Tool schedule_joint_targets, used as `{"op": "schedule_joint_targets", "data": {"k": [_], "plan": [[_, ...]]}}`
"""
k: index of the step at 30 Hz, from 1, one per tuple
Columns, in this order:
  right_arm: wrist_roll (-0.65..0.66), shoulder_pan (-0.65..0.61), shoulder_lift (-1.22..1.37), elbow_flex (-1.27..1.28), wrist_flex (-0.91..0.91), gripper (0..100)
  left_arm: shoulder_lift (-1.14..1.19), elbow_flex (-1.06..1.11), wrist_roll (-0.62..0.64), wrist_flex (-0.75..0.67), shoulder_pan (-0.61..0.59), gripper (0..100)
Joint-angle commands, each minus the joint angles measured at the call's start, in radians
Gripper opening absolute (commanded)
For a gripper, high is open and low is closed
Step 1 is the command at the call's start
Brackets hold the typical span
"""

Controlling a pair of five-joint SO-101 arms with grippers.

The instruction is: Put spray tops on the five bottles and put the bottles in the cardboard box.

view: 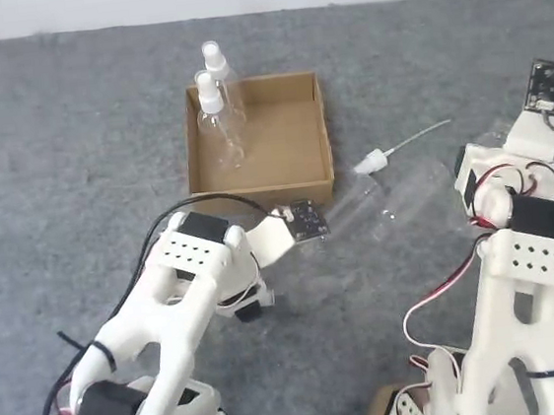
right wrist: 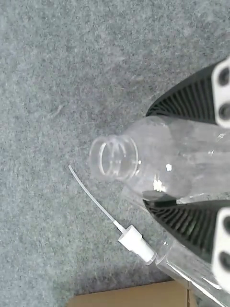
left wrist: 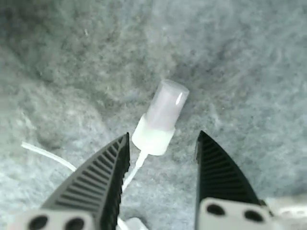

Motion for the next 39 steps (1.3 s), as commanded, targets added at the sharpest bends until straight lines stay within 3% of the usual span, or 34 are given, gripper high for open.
{"op": "schedule_joint_targets", "data": {"k": [1, 10, 14, 23, 29, 39], "plan": [[-0.003, -0.022, -0.031, -0.012, -0.018, 0.7, 0.002, -0.007, -0.091, -0.026, 0.000, 20], [-0.003, -0.021, -0.031, -0.012, -0.018, 0.7, 0.002, 0.108, -0.098, -0.203, 0.002, 20], [-0.003, -0.022, -0.031, -0.012, -0.018, 0.7, 0.002, 0.111, -0.098, -0.209, 0.002, 20], [-0.003, -0.022, -0.031, -0.012, -0.018, 0.7, 0.069, 0.097, -0.091, -0.203, 0.060, 9], [-0.003, -0.022, -0.031, -0.011, -0.018, 0.7, 0.189, -0.005, 0.008, -0.160, 0.058, 2], [-0.005, -0.024, -0.044, -0.012, 0.010, 0.6, 0.230, -0.231, 0.152, 0.141, 0.058, 1]]}}
